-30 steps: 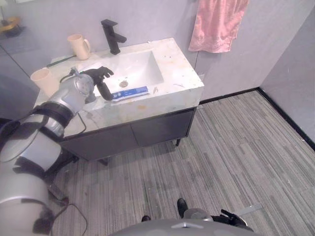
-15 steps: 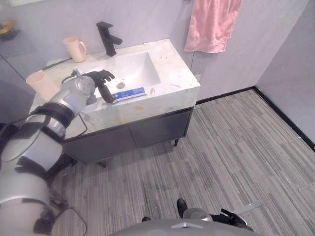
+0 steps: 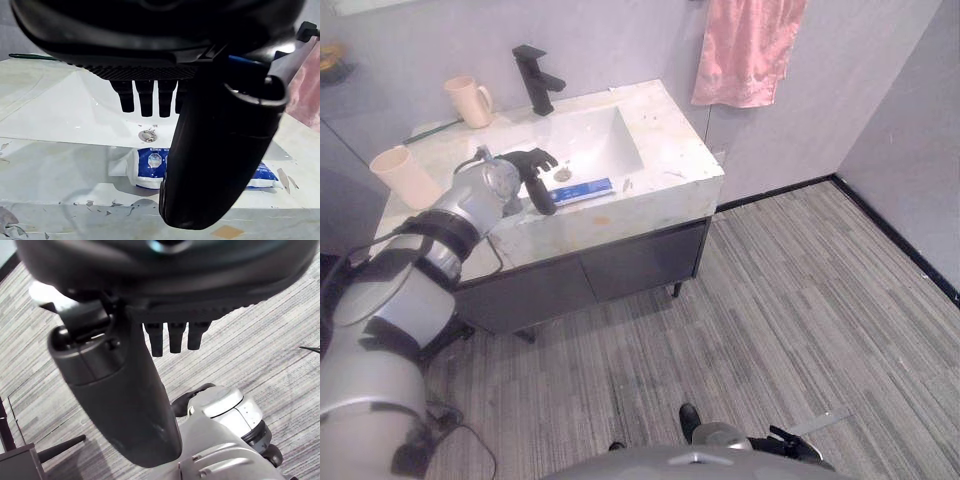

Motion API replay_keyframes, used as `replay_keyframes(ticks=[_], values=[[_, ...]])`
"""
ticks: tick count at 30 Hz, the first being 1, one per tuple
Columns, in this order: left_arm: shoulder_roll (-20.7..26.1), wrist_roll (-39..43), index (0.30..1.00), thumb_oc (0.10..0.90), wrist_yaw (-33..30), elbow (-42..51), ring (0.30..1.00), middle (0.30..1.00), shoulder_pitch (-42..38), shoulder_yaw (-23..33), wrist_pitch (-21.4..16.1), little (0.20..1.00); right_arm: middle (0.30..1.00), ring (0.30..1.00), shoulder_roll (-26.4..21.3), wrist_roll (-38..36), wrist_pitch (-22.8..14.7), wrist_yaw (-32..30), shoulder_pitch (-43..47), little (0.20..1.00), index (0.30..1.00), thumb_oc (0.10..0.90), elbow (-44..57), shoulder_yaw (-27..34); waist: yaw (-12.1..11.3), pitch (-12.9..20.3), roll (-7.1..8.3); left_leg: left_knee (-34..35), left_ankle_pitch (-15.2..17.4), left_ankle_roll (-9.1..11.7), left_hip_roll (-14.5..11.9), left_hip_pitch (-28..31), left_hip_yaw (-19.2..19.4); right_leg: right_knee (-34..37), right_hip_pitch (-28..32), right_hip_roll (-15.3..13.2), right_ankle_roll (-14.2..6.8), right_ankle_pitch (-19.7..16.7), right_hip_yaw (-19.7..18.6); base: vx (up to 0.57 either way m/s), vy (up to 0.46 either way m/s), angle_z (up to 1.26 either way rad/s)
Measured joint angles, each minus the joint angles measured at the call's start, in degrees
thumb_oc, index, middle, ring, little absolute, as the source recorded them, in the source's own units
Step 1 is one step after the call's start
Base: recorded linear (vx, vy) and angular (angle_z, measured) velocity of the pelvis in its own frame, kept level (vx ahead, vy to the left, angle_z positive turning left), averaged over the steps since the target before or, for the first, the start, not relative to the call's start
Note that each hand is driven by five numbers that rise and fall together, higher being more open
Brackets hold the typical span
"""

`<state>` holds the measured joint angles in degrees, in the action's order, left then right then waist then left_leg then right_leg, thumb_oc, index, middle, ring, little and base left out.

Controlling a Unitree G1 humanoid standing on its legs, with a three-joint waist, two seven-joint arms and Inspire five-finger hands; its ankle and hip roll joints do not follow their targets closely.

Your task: Organize the bathroom.

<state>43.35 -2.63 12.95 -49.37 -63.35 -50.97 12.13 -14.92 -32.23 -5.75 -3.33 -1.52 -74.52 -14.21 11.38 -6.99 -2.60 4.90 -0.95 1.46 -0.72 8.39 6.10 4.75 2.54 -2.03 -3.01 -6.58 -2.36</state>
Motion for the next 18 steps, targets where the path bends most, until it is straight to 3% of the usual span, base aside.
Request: replay_keyframes(ticks=[4,6,7,8,10,18], values=[[-0.1,0.0,0.9,0.8,0.8,-0.2,0.9,0.9,0.0,0.0,0.7,0.9,0.9,0.9,0.0,0.0,0.0,0.0,0.0,0.9,0.9,0.8,0.0,0.0,0.0,0.0,-0.01,0.0,0.0,0.0,0.0,0.0,0.0,0.0,0.0,0.0,0.0,0.0,0.0,0.0,0.0,0.0],[-0.1,-0.1,0.818,0.745,1.1,-0.2,0.818,0.818,0.0,0.0,0.7,0.818,0.9,0.9,0.0,0.0,0.0,-0.1,0.0,0.9,0.9,0.8,0.0,0.0,0.0,0.0,-0.01,0.0,0.0,0.0,0.0,0.0,0.0,0.0,0.0,0.0,0.0,0.0,0.0,0.0,0.0,0.0],[-0.1,-0.1,0.674,0.649,1.3,-0.3,0.674,0.674,0.0,0.0,0.8,0.674,0.9,0.9,0.0,0.0,0.0,-0.1,0.0,0.9,0.9,0.8,0.0,0.0,0.0,0.0,-0.01,0.0,0.0,0.0,0.0,0.0,0.0,0.0,0.0,0.0,0.0,0.0,0.0,0.0,0.0,0.0],[-0.1,-0.1,0.333,0.422,1.3,-0.3,0.333,0.333,0.0,0.0,0.8,0.333,0.9,0.9,0.0,0.0,0.0,-0.1,0.0,0.9,0.9,0.8,0.0,0.0,0.0,0.0,-0.01,0.0,0.0,0.0,0.0,0.0,0.0,0.0,-0.1,0.0,0.0,0.0,0.0,0.0,0.0,0.0],[-0.3,-0.1,0.3,0.4,1.3,-0.3,0.3,0.3,0.0,0.0,0.8,0.3,0.9,0.9,0.0,0.0,0.0,-0.1,0.0,0.9,0.9,0.8,0.0,0.0,0.0,0.0,0.0,0.0,0.0,0.0,0.0,0.0,0.1,0.0,-0.1,0.0,0.0,0.0,0.0,0.0,0.0,0.0],[-0.8,-0.4,0.3,0.4,1.5,-0.8,0.3,0.3,0.0,-0.1,1.0,0.3,0.9,0.9,0.0,0.0,0.0,-0.3,0.0,0.9,0.9,0.8,0.0,0.0,0.0,0.0,0.0,0.0,0.0,-0.1,0.0,-0.2,0.3,0.0,-0.3,0.0,0.0,0.0,-0.2,0.0,0.0,0.0]])
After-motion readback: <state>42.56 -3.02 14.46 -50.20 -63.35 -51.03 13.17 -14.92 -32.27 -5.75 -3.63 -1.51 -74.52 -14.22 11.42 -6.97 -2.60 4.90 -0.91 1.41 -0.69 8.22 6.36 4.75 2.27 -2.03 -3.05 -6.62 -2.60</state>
